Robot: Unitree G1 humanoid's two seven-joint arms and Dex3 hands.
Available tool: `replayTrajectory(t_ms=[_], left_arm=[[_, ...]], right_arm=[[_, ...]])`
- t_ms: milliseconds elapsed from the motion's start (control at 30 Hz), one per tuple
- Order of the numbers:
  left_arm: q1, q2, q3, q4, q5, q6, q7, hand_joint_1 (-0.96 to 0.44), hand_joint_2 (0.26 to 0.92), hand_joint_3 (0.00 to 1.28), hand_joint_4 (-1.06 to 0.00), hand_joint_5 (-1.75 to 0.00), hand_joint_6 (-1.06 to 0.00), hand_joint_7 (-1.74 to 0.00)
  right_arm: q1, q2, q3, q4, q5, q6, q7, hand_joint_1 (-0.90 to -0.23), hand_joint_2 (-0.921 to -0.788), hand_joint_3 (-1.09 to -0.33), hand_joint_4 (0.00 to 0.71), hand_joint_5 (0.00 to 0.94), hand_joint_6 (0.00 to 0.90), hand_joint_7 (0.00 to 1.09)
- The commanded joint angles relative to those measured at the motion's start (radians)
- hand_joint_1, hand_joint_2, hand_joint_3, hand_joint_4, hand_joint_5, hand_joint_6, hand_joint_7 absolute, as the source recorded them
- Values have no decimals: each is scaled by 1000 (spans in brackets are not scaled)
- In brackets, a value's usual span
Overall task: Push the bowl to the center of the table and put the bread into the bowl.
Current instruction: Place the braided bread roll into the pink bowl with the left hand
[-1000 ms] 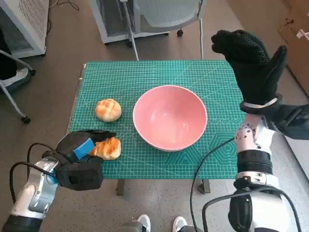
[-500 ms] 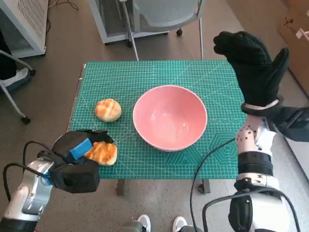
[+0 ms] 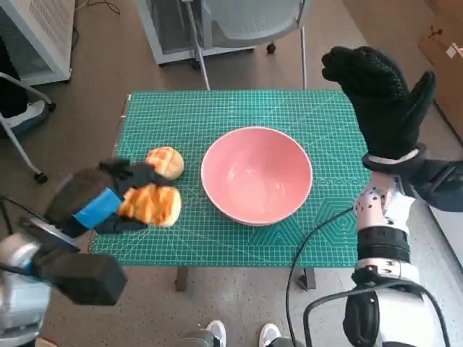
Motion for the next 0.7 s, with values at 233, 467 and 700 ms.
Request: replayTrajectory(t_ms=[233,467,700], left_arm=[[-294,-77,-106,100,35,-55,67,2,920,27,-726,-1140,-686,-1087],[-456,-169,-233,246,101,-101,113,2,916,20,-727,-1090,-717,-1098],[-554,-255,-333,398,105,-156,105,1,919,53,-682,-1112,-675,-1169]], right_arm=[[21,-1,4,-3,6,12,10,-632,-921,-681,320,1,426,2],[38,8,14,-28,0,6,5,-634,-921,-681,323,2,428,3],[65,10,28,-70,-4,1,-2,-633,-921,-683,324,2,430,3]])
